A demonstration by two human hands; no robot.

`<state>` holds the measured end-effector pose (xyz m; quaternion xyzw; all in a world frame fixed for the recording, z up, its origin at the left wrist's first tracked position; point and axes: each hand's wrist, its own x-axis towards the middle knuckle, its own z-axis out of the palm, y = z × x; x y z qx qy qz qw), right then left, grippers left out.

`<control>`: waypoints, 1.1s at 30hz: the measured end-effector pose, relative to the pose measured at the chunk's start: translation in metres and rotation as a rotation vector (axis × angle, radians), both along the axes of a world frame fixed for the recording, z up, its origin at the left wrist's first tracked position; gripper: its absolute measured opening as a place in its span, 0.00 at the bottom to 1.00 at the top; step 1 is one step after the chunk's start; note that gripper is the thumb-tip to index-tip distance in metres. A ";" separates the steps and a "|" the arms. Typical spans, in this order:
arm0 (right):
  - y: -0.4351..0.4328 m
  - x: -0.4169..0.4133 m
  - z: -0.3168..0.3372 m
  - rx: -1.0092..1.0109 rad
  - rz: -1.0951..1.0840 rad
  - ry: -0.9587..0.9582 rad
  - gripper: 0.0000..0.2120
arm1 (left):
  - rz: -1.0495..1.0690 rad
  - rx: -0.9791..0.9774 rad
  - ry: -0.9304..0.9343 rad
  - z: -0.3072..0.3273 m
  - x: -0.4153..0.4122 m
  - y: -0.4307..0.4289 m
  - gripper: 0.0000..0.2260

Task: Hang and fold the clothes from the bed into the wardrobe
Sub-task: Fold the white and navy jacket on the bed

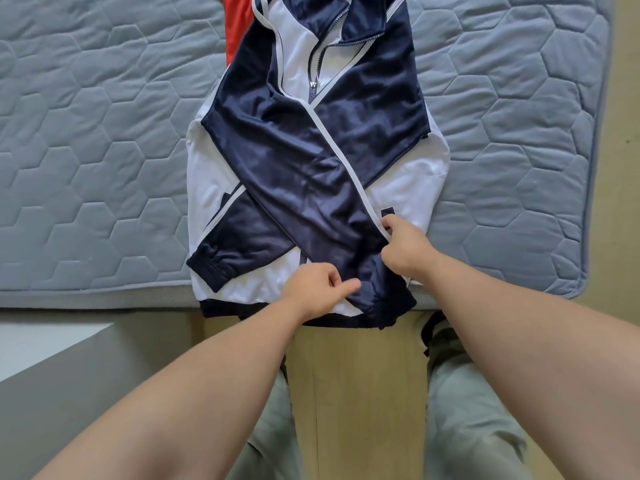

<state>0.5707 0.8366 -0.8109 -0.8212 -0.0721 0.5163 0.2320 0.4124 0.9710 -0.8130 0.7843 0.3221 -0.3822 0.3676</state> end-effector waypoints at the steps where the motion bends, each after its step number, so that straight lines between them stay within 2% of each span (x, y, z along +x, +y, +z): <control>1: -0.001 -0.001 0.000 0.010 -0.014 -0.014 0.19 | 0.048 0.094 -0.027 -0.001 0.002 0.004 0.19; 5: 0.001 -0.005 0.000 0.026 -0.024 -0.104 0.21 | 0.310 0.317 -0.122 -0.005 0.011 0.031 0.10; 9: 0.016 -0.009 -0.002 0.027 -0.048 -0.167 0.23 | 0.343 0.401 -0.155 -0.011 0.022 0.061 0.10; 12: 0.025 -0.011 -0.003 0.003 -0.047 -0.189 0.23 | 0.313 0.409 -0.138 -0.013 0.029 0.079 0.17; 14: 0.026 -0.011 -0.003 -0.081 -0.019 -0.199 0.20 | 0.273 0.419 -0.109 -0.014 0.032 0.087 0.19; 17: 0.032 -0.009 0.002 -0.200 0.010 -0.246 0.17 | 0.195 0.434 -0.082 -0.013 0.037 0.094 0.16; 20: 0.054 0.004 0.009 -0.213 -0.007 -0.332 0.19 | 0.085 0.541 -0.091 -0.008 0.055 0.109 0.11; 25: 0.092 0.051 0.017 -0.095 -0.129 -0.424 0.12 | 0.157 0.628 -0.255 0.009 0.117 0.154 0.13; 29: 0.108 0.092 0.016 -0.152 -0.202 -0.463 0.14 | 0.093 0.664 -0.360 0.019 0.161 0.188 0.15; 33: 0.115 0.123 0.005 -0.202 -0.264 -0.542 0.16 | 0.071 0.619 -0.459 0.016 0.198 0.208 0.19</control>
